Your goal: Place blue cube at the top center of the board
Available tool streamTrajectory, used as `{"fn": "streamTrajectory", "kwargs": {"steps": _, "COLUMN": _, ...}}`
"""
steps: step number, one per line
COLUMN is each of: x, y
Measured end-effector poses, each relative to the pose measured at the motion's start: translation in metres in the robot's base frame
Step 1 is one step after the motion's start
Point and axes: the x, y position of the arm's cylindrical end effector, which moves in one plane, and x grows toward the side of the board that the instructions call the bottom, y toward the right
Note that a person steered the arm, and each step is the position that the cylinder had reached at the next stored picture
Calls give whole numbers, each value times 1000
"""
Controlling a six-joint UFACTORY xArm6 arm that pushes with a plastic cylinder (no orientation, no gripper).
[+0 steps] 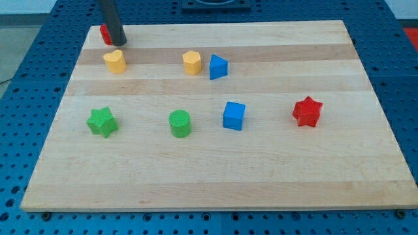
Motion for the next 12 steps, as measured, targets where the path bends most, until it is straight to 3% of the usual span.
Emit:
{"fn": "streamTrajectory", "kwargs": {"steps": 3, "x": 34, "y": 25}}
{"fn": "streamTrajectory", "kwargs": {"steps": 4, "x": 20, "y": 97}}
{"fn": "streamTrajectory", "kwargs": {"steps": 6, "x": 7, "y": 340}}
{"fn": "streamTrajectory", "kwargs": {"steps": 7, "x": 51, "y": 441}}
{"fn": "streamTrajectory", "kwargs": {"steps": 8, "x": 127, "y": 483}}
{"fn": "streamTrajectory", "kwargs": {"steps": 9, "x": 207, "y": 485}}
{"fn": "streamTrajectory", "kwargs": {"steps": 10, "x": 277, "y": 451}}
{"fn": "streamTrajectory", "kwargs": {"steps": 11, "x": 313, "y": 388}}
{"fn": "streamTrajectory", "kwargs": {"steps": 12, "x": 318, "y": 313}}
